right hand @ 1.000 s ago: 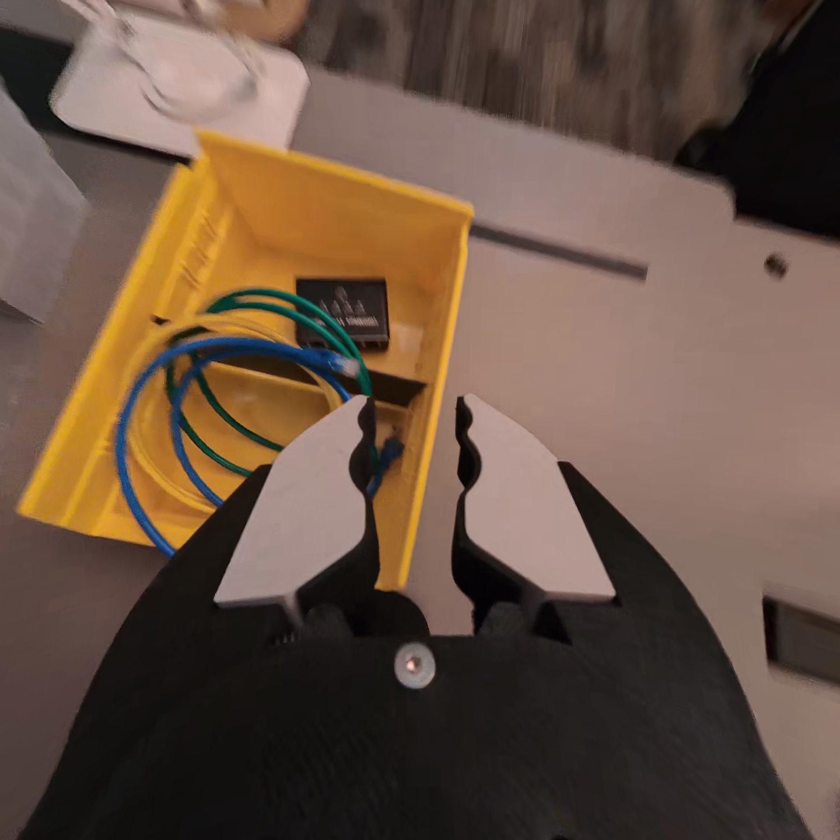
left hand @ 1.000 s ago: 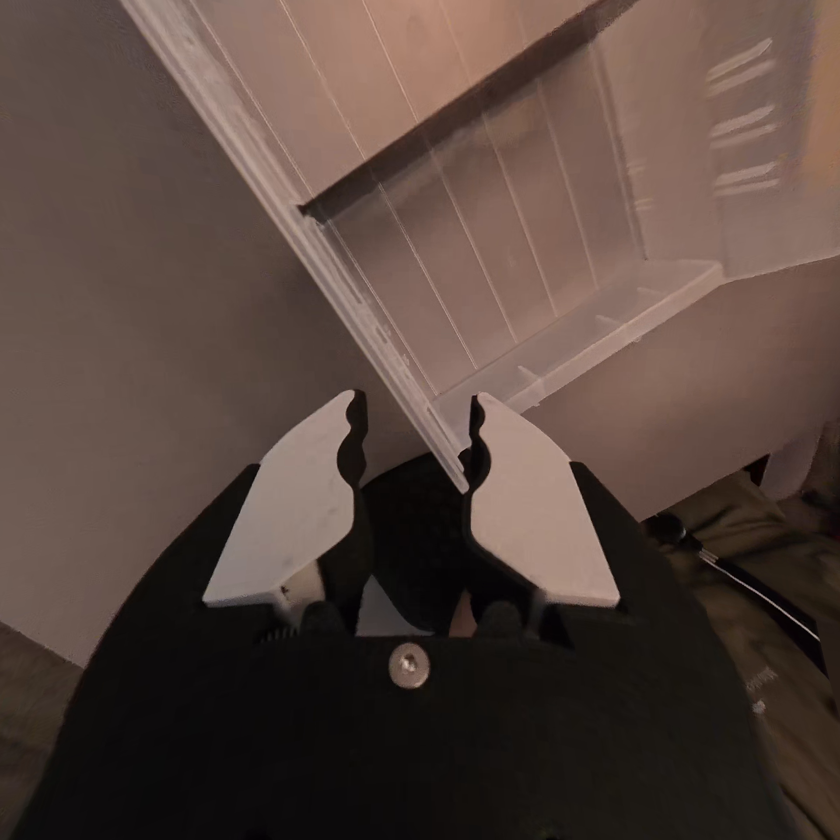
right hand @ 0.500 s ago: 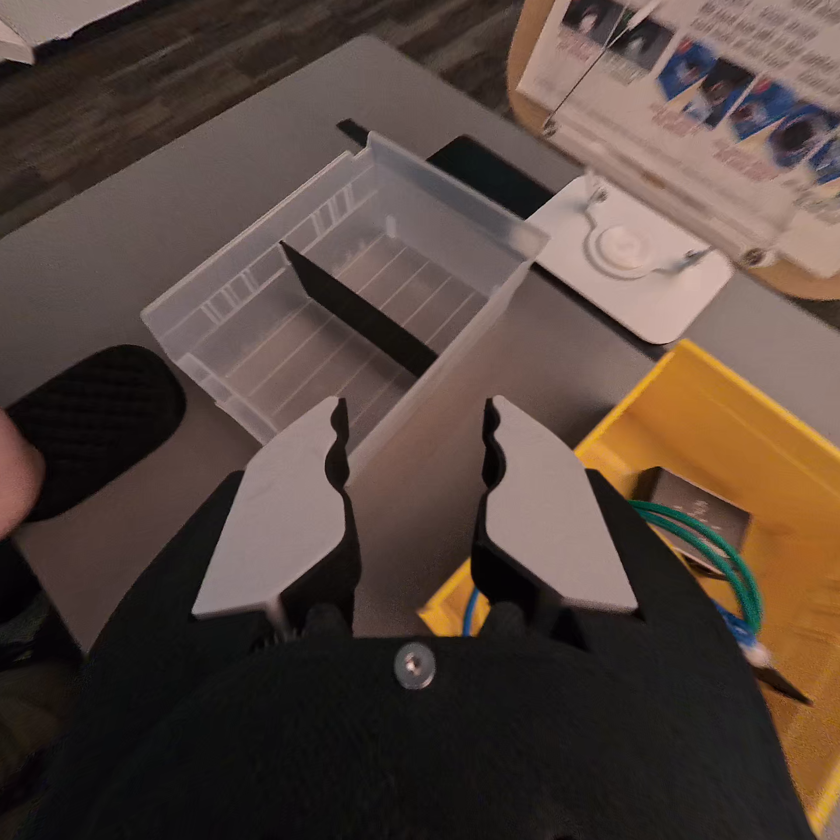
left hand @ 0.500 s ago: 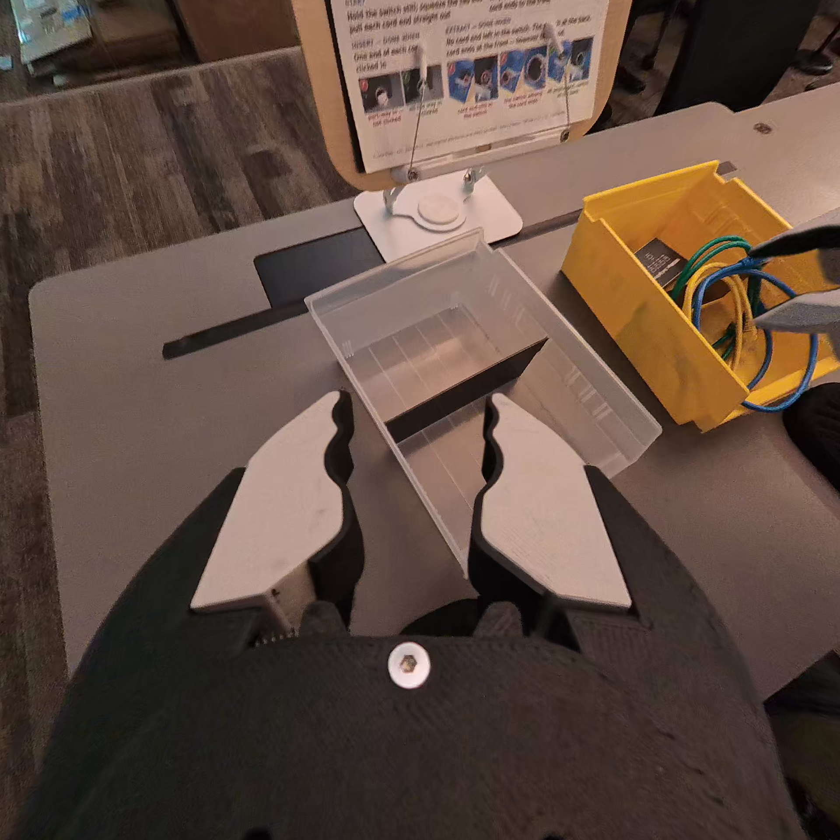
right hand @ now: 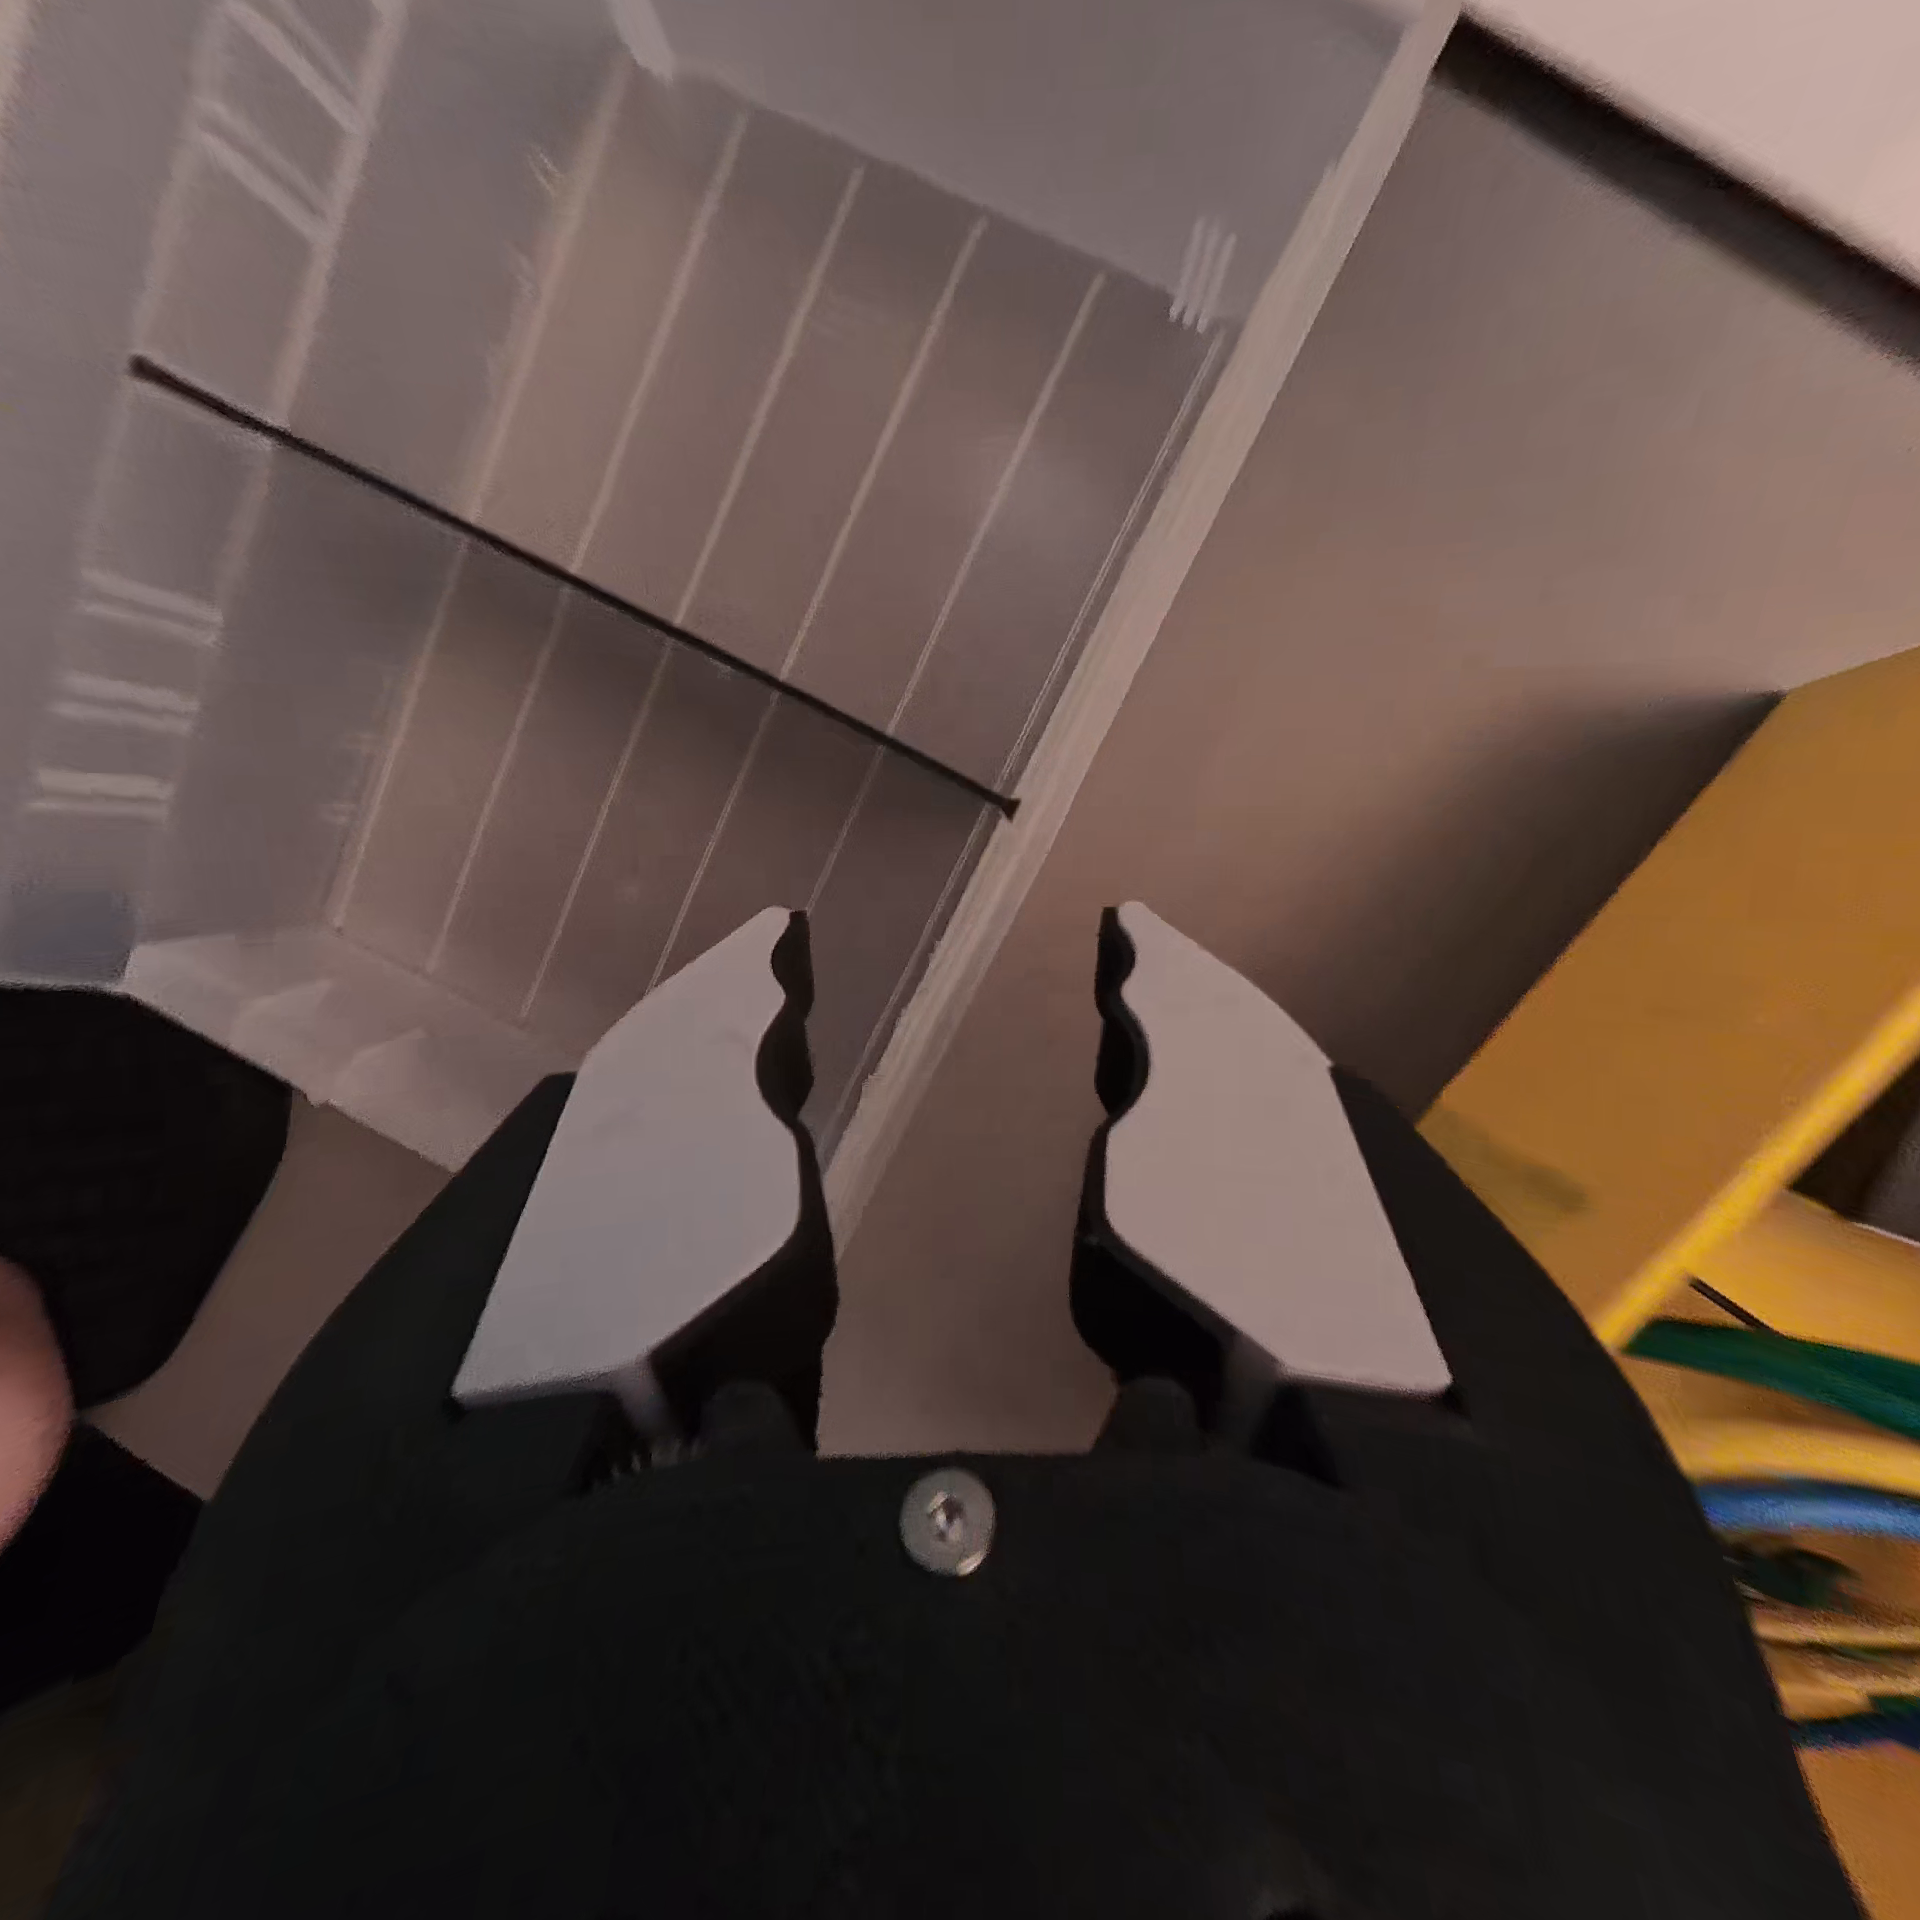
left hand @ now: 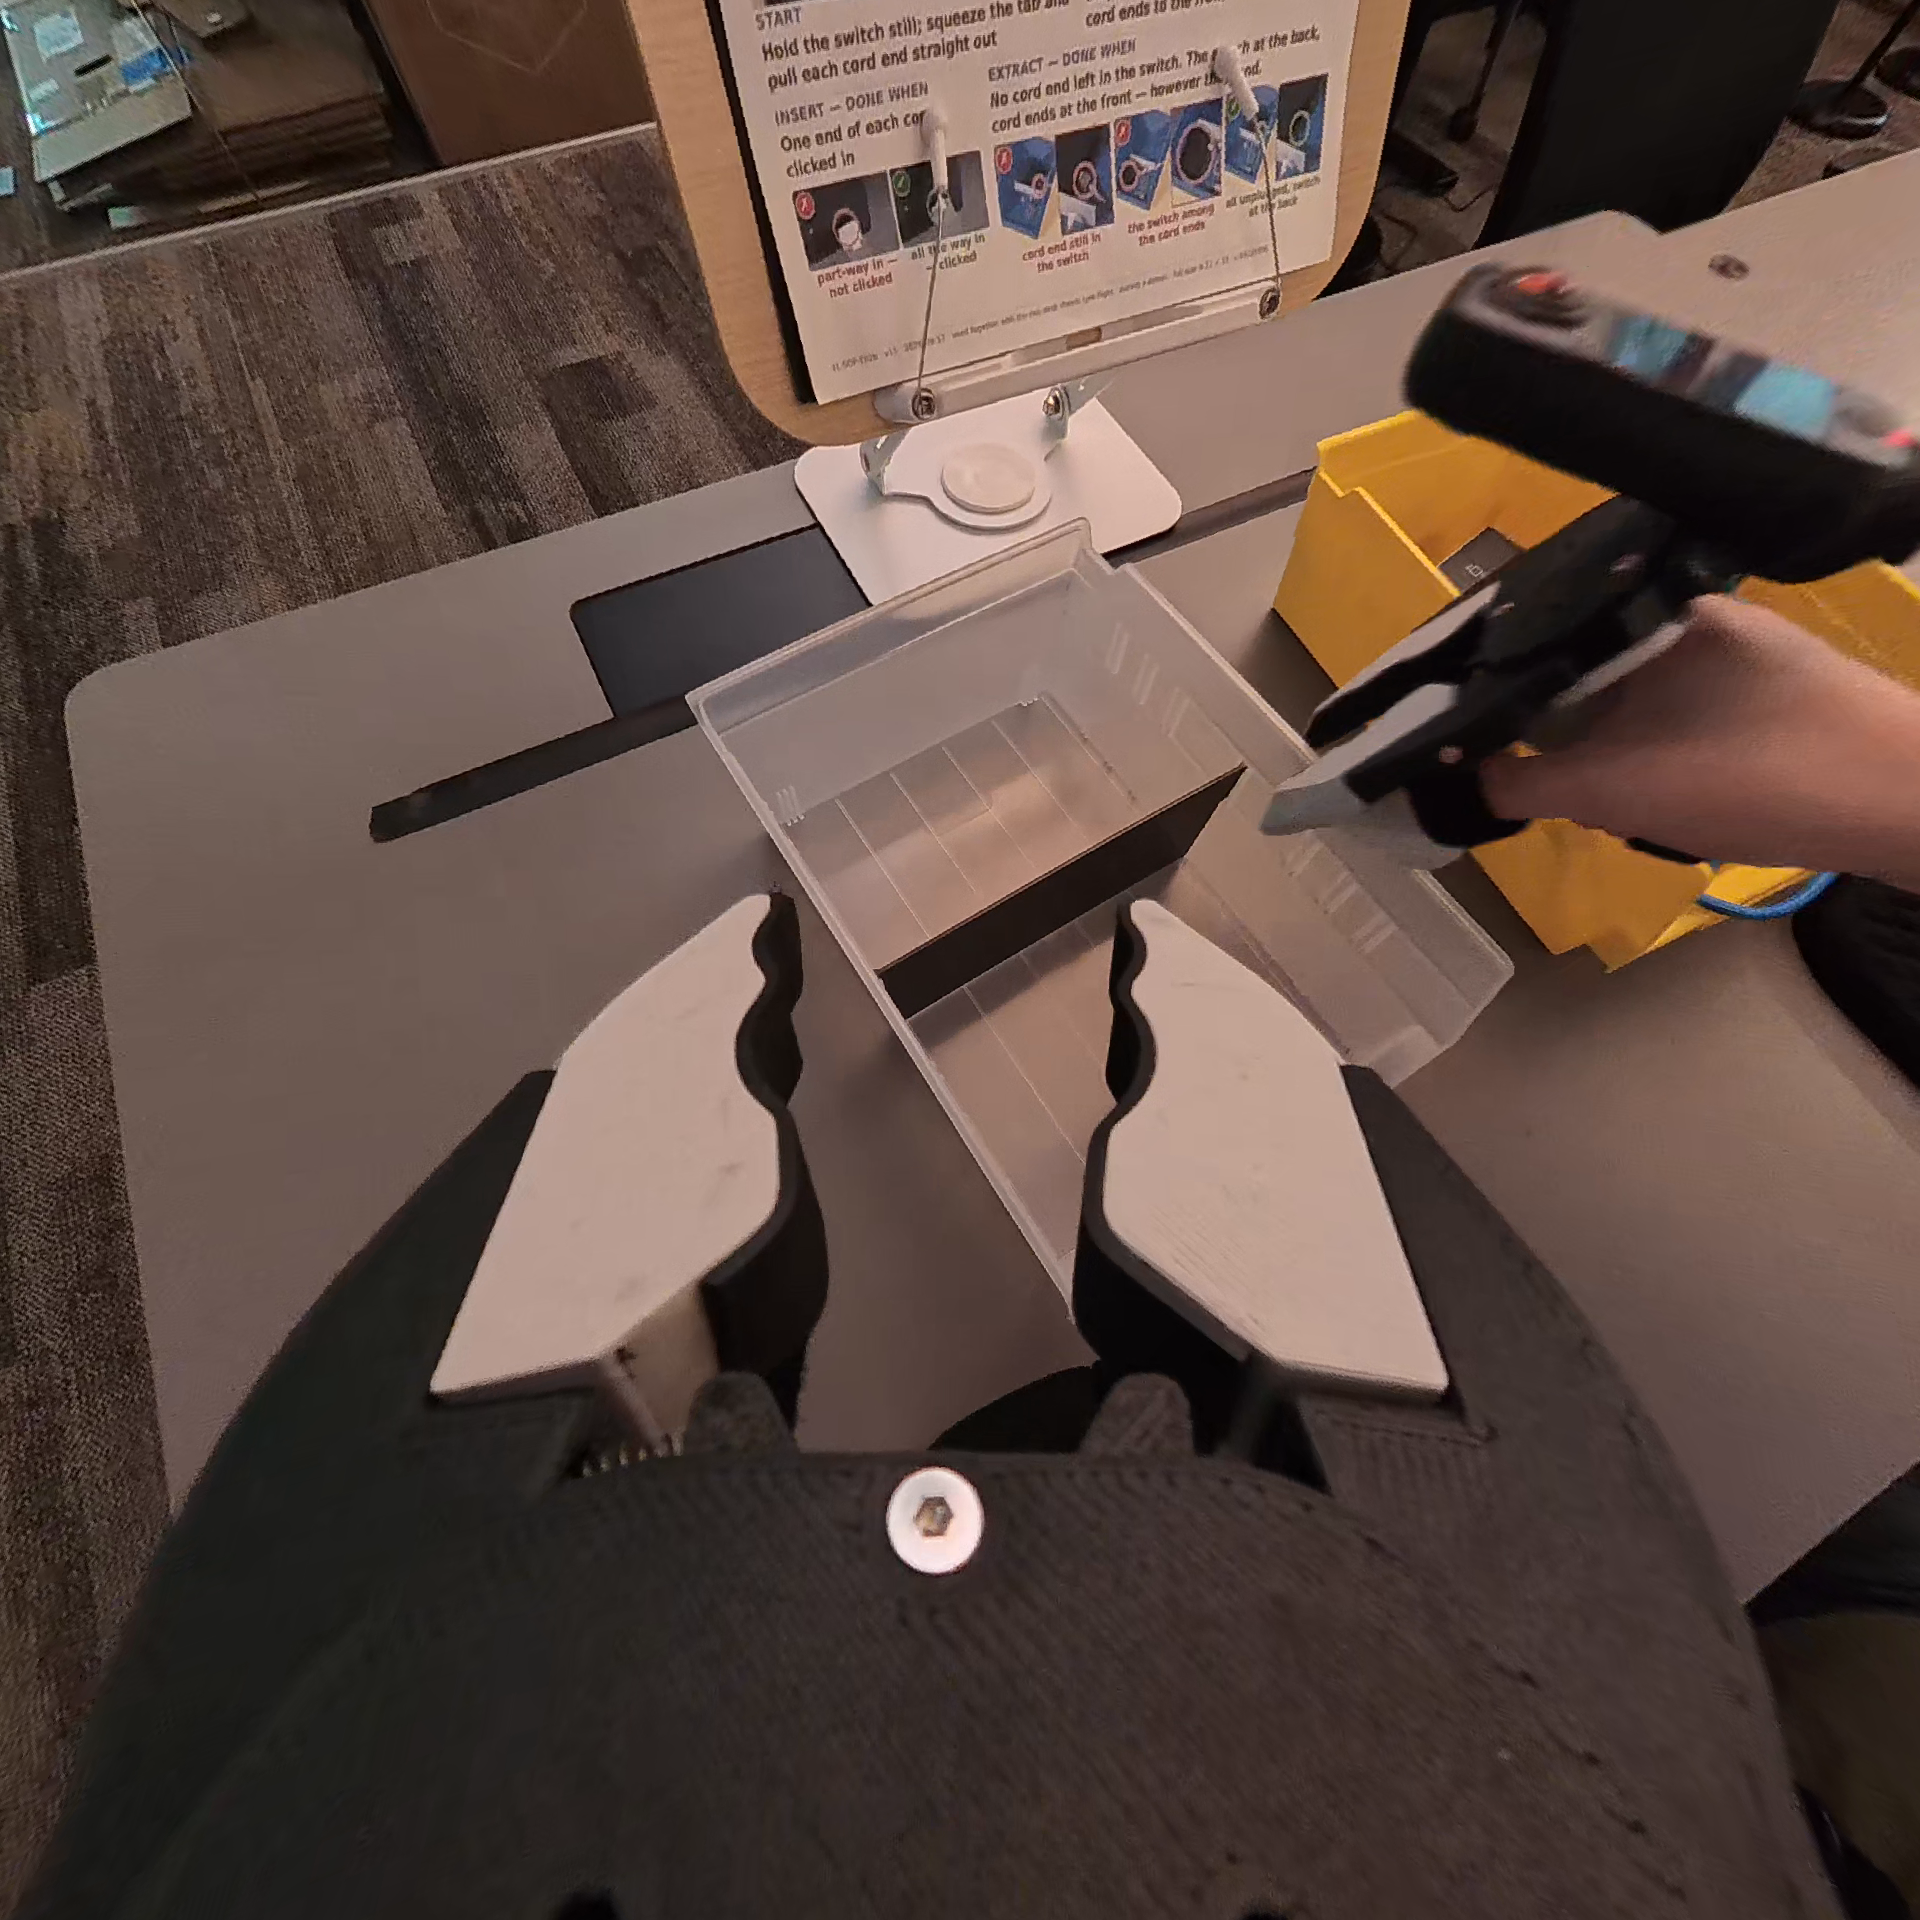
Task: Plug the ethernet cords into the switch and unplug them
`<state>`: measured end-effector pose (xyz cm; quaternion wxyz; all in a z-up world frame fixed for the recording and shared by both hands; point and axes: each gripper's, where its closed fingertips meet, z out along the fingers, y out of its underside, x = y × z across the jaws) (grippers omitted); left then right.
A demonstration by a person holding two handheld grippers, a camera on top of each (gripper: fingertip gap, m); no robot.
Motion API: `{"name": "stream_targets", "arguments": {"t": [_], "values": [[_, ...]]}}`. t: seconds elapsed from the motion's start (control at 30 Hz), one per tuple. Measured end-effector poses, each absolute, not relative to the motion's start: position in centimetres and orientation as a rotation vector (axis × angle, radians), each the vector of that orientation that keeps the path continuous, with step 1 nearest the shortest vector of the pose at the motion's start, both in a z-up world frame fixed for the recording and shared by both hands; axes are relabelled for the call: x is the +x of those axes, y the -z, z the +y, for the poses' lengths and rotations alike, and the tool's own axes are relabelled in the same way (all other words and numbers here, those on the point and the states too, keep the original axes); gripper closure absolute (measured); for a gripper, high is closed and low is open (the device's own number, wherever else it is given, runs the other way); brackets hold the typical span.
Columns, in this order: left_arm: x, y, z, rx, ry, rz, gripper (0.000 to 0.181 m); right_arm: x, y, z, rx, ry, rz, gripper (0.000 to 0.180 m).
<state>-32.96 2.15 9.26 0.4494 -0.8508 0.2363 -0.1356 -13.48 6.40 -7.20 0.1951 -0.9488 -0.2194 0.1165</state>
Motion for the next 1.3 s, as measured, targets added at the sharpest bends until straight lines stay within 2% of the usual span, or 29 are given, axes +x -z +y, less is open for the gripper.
{"name": "stream_targets", "arguments": {"t": [0.1, 0.17, 0.4, 0.5, 0.67, 0.8, 0.93, 1.03, 1.2, 1.3], "values": [[-32.9, -9.3, 2.1, -2.102, 0.339, 0.592, 0.124, -14.2, 10.3, 6.6, -2.803, -0.381, -0.551, 0.139], [-32.7, -9.4, 2.1, -2.093, 0.35, 0.596, 0.124, -14.2, 11.9, 6.3, -2.893, -0.379, -0.547, 0.16], [-31.7, -11.5, 2.0, -1.987, 0.403, 0.589, 0.125, -12.0, 10.4, 6.5, -2.99, -0.513, -0.46, 0.171], [-31.8, -13.9, 1.5, -1.872, 0.438, 0.536, 0.124, -10.8, 7.9, 5.8, -2.996, -0.551, -0.524, 0.173], [-33.6, -18.6, -0.4, -1.617, 0.491, 0.344, 0.122, -8.3, 0.6, 4.6, -2.972, -0.645, -0.604, 0.173], [-32.4, -18.1, -1.0, -1.645, 0.592, 0.387, 0.105, -1.3, -5.3, 3.8, -2.986, -0.621, -0.468, 0.175], [-26.6, -15.0, -0.3, -1.769, 0.801, 0.571, 0.095, 9.8, -9.6, 2.3, -2.943, -0.518, -0.208, 0.175], [-19.6, -11.0, 1.0, -1.884, 0.945, 0.711, 0.084, 19.5, -10.9, 0.0, -2.885, -0.444, 0.075, 0.175], [-5.9, -0.8, 0.6, -2.075, 1.112, 0.901, 0.08, 33.5, -9.1, -6.2, -2.771, -0.306, 0.52, 0.174], [-1.7, 6.2, -1.1, -2.239, 1.058, 1.046, 0.083, 38.9, -6.4, -10.1, -2.718, -0.273, 0.718, 0.174]]}}
